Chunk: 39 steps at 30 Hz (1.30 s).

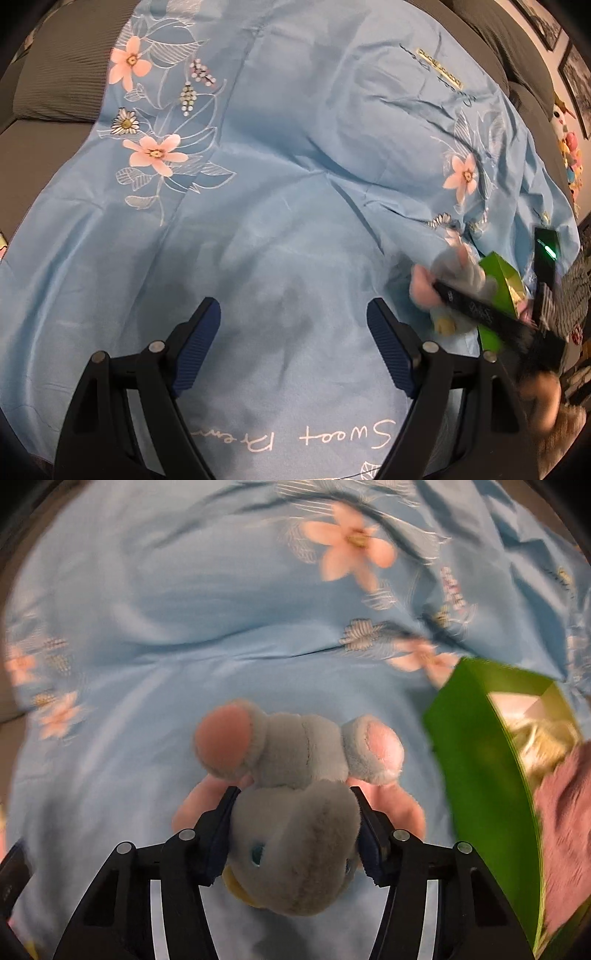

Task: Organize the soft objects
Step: 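Grasp the grey elephant plush with the right gripper and lift it, then carry the elephant plush with the right gripper over the green box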

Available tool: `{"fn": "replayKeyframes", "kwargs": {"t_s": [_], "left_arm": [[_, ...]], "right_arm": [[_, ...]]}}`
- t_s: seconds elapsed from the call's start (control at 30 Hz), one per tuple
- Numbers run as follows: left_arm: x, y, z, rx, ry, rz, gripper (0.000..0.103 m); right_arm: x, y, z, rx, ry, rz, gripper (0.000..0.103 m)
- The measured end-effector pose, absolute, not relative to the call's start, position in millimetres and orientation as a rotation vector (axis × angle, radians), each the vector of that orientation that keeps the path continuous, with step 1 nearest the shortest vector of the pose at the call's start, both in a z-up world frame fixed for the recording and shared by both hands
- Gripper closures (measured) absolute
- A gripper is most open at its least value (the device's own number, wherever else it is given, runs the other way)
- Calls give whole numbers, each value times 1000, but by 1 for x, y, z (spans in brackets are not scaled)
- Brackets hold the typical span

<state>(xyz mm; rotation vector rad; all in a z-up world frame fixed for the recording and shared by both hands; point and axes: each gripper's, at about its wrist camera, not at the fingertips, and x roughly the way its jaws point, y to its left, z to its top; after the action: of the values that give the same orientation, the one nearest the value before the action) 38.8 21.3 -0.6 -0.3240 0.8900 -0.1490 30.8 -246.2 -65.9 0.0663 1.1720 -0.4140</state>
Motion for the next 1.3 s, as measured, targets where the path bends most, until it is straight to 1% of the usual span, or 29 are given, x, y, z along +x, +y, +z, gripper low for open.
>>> {"fn": "replayKeyframes", "kwargs": {"t_s": [0.13,0.27,0.3,0.37,0.4,0.43,0.57,0.7,0.87,1.0,1.1,1.13,1.23,1.3], "left_arm": [[39,30,0,-357,895,-137,22],[37,33,0,-364,908,-137,22],[36,33,0,-363,908,-138,22],[34,31,0,-361,910,-140,22],[34,29,-1,-358,915,-146,22],[34,27,-2,-352,923,-153,22],[33,20,-8,-340,965,-196,22],[33,12,-17,-419,1038,-298,22],[26,-13,-22,-415,1097,-405,22],[25,-33,-35,-365,1145,-423,22],[27,-38,-44,-409,1151,-462,22],[27,-40,-45,-421,1154,-480,22],[26,-43,-45,-403,1120,-476,22],[27,-45,-44,-404,1115,-489,26]], "right_arm": [[8,-204,-61,46,1198,-245,43],[-9,-174,-74,31,1273,-153,41],[-13,-170,-74,27,1273,-146,40],[-19,-169,-69,41,1249,-142,27],[-23,-171,-64,52,1224,-143,18],[-23,-172,-59,60,1199,-147,15],[-26,-184,-29,110,1120,-167,15],[-31,-216,-20,291,1093,-192,15],[-35,-238,-33,484,1112,-145,15],[-34,-241,-46,554,1140,-118,15],[-30,-239,-59,575,1170,-102,16],[-28,-238,-67,579,1194,-96,19],[-27,-239,-80,632,1221,-78,23],[-26,-244,-89,692,1225,-49,26]]}}
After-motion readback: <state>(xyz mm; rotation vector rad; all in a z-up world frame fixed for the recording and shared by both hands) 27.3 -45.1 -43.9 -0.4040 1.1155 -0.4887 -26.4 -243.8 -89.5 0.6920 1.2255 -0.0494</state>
